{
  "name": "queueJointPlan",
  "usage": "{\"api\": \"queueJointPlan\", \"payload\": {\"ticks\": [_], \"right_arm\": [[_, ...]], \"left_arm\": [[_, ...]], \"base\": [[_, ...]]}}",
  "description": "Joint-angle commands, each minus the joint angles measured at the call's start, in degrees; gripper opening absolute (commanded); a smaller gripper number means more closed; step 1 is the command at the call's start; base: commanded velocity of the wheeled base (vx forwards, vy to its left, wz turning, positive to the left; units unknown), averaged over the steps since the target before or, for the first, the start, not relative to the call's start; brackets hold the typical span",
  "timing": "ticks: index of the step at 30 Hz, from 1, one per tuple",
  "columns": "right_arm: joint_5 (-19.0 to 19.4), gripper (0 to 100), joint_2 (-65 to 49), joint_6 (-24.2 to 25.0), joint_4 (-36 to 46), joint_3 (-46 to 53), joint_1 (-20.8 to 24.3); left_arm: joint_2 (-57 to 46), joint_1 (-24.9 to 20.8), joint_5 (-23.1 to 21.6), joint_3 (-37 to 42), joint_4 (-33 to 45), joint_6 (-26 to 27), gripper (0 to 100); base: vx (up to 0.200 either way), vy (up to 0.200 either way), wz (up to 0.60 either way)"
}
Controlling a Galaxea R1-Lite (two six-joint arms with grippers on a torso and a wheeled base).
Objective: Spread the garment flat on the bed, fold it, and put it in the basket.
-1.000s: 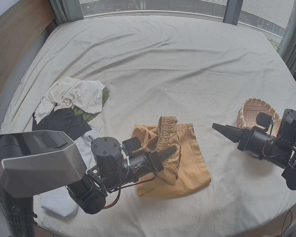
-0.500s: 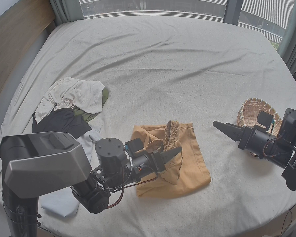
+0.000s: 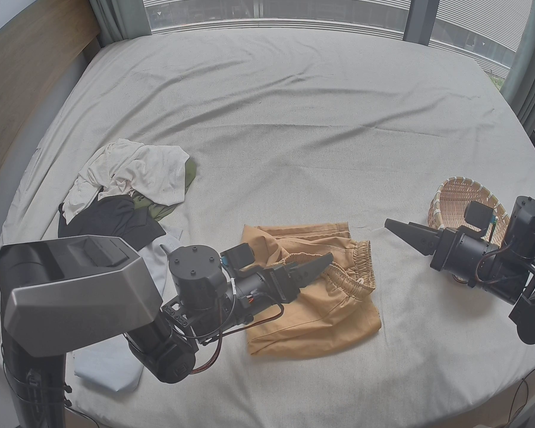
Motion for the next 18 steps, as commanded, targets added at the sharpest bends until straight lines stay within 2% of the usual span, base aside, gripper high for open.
{"api": "queueJointPlan", "payload": {"ticks": [1,8,13,18], "right_arm": [[0.18,100,0.37,-0.16,-0.04,1.00,0.44],[0.01,100,4.85,-0.16,-2.07,1.62,2.46],[0.36,100,9.86,-1.30,-9.45,2.67,4.57],[4.58,100,17.68,-4.03,-16.83,1.71,5.45]], "left_arm": [[-4.21,0.21,0.25,2.45,-0.04,0.12,100],[-10.10,3.64,0.25,7.37,-0.47,0.39,100],[-16.08,9.53,-0.36,11.24,-0.65,0.56,100],[-17.57,13.40,-1.15,13.09,-0.83,0.56,100]], "base": [[0.000,0.000,0.00],[0.000,0.000,0.00],[0.000,0.000,0.00],[0.000,0.000,0.00]]}}
